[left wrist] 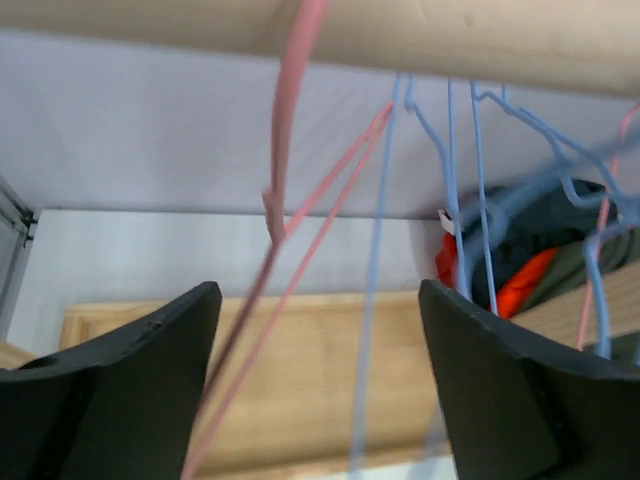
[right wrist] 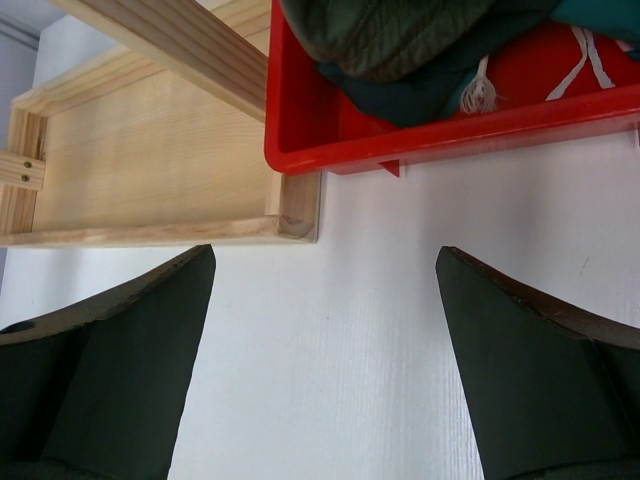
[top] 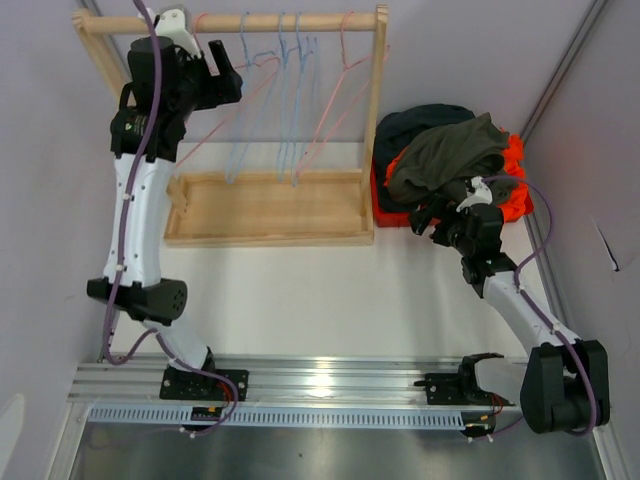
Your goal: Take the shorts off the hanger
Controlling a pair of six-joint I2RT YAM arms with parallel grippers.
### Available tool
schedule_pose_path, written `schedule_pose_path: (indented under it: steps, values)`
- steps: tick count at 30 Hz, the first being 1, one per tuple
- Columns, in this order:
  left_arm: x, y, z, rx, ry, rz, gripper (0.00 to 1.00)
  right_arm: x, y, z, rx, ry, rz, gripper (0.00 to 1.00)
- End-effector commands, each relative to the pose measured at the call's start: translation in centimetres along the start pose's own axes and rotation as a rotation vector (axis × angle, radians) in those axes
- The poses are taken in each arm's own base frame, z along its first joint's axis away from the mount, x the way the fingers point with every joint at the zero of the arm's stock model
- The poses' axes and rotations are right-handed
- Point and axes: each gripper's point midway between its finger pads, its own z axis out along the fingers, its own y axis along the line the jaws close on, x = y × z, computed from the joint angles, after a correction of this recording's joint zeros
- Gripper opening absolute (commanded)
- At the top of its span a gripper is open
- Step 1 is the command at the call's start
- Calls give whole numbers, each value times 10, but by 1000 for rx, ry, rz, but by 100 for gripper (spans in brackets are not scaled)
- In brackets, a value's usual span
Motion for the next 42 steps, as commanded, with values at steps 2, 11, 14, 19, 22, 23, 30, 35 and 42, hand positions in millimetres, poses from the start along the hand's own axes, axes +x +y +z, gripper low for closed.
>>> schedule_pose_path:
  steps: [2, 11, 14, 19, 22, 23, 30, 35, 42]
  values:
    - [-13, -8, -81, 61, -57, 5, 96, -28, 22, -21, -19, -79, -30, 100]
    - [46, -10, -226, 171, -151, -16, 99, -73, 148, -137, -357, -107, -154, 99]
    - [78, -9, -264, 207, -153, -18, 100, -99, 200, -200, -517, -171, -190, 99]
    - [88, -3, -319, 207, -213, -29, 99, -129, 250, -299, -763, -243, -247, 99]
    - [93, -2, -338, 216, -216, -37, 99, -138, 258, -337, -837, -285, -269, 100]
    - [95, 1, -341, 205, -220, -41, 99, -139, 259, -343, -845, -292, -276, 99]
    - [103, 13, -341, 147, -216, -30, 99, -148, 249, -360, -757, -313, -350, 99]
    - [100, 15, -340, 132, -216, -27, 99, -148, 240, -353, -677, -305, -384, 99]
    - [98, 16, -340, 127, -216, -21, 99, -145, 232, -333, -632, -276, -363, 99]
